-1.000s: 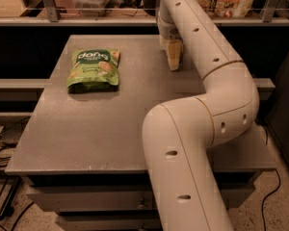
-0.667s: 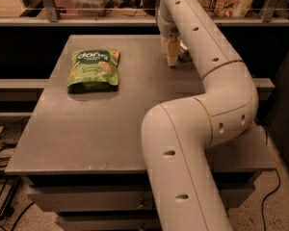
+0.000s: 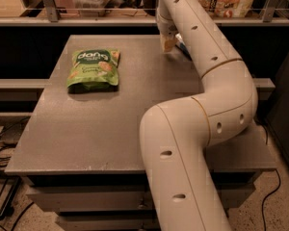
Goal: Place redbull can upright
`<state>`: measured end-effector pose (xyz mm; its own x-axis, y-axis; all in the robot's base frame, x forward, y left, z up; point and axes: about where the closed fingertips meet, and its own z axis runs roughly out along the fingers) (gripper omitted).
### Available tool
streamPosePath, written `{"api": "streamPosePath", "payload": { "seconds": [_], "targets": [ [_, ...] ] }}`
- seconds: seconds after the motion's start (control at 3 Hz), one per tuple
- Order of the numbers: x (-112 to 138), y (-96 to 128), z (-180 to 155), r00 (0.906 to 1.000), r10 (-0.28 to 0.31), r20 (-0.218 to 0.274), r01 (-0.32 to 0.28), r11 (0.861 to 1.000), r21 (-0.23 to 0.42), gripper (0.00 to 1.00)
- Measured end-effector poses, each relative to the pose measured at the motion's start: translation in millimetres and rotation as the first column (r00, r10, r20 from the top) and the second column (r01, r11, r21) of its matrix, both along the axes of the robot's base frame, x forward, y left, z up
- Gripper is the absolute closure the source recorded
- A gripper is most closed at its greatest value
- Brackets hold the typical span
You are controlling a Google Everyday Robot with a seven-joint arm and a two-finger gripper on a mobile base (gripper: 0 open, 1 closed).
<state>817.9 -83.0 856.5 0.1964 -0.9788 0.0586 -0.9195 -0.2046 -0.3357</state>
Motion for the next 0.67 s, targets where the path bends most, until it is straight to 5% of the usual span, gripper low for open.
{"api": "streamPosePath", "payload": {
  "seconds": [0.67],
  "targets": [
    [-1.3, -4.0, 53.7, 0.9949, -0.016, 0.099, 0.017, 1.000, -0.013, 0.42]
  ]
}}
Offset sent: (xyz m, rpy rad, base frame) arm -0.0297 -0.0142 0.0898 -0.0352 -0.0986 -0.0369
